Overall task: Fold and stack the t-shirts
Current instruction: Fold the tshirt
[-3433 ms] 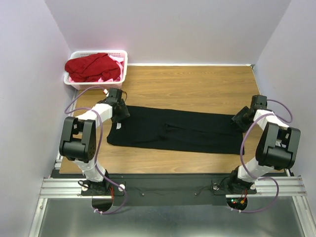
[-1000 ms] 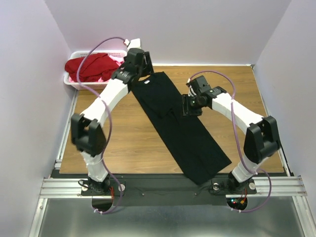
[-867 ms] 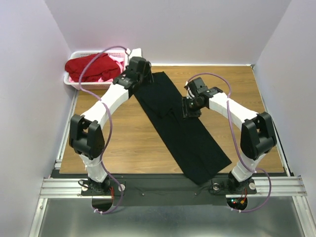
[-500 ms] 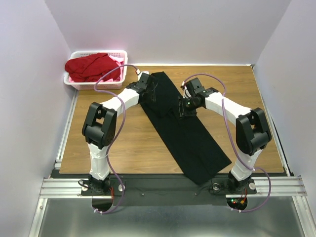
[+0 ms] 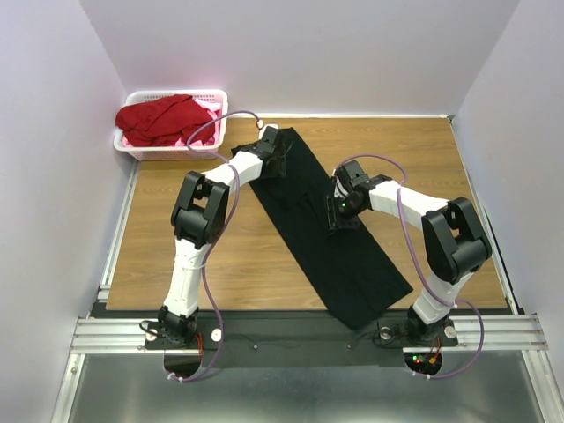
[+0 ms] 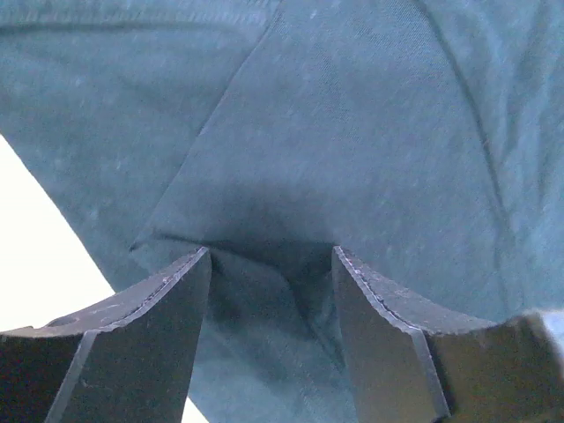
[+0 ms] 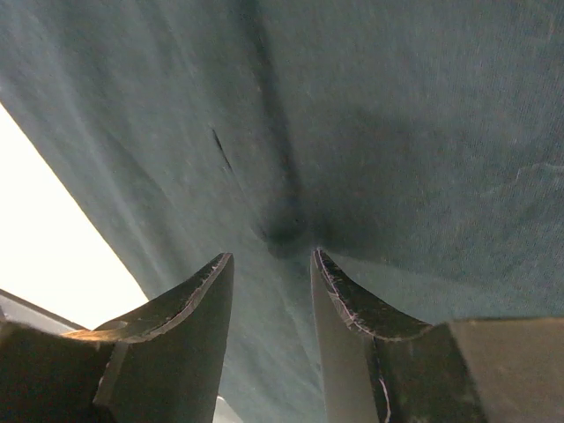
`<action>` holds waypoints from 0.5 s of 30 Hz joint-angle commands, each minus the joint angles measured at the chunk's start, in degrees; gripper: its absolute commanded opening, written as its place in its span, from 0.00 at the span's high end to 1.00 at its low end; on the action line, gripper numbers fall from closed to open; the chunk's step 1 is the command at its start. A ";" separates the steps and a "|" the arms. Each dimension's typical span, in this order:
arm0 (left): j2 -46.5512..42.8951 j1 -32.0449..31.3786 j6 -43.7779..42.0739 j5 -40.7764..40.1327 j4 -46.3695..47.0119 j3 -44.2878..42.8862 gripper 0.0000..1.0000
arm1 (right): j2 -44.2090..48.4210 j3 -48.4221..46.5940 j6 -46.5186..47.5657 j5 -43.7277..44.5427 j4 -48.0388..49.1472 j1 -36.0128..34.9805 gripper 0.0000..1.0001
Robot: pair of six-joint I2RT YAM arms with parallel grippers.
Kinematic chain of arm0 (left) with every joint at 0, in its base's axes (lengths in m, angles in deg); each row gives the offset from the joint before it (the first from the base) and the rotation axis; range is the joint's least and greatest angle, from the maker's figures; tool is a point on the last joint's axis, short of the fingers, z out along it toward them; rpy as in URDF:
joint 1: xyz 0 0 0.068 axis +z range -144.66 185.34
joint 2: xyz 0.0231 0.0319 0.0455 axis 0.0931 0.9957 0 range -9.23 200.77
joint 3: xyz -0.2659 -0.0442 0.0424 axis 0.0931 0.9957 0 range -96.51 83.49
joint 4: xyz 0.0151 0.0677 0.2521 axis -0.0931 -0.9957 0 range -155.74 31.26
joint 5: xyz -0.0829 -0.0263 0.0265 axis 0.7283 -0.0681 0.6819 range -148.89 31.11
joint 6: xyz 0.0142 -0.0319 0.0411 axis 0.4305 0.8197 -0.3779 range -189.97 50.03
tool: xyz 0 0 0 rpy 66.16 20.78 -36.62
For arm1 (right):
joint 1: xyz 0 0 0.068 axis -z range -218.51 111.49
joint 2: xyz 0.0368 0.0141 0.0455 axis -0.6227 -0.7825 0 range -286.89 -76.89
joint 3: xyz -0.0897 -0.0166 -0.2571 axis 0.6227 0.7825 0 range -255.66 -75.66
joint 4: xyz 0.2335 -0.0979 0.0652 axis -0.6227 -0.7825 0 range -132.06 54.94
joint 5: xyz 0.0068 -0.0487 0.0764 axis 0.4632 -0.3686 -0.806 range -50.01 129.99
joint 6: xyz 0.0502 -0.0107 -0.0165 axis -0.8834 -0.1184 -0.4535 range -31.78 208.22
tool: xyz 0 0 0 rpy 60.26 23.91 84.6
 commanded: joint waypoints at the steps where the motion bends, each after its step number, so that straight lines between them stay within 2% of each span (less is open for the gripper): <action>1: 1.58 -0.11 -1.23 -1.62 -3.33 -3.87 0.32 | 3.65 1.09 -1.11 0.85 1.30 -0.07 0.54; 9: -3.95 -0.20 1.41 -10.49 -4.22 1.22 0.33 | 3.65 0.21 -1.20 1.56 1.39 -0.07 0.53; 15: -5.79 -0.29 1.59 -13.83 -5.54 2.80 0.35 | 2.33 -0.84 -0.67 1.47 1.48 -0.07 0.53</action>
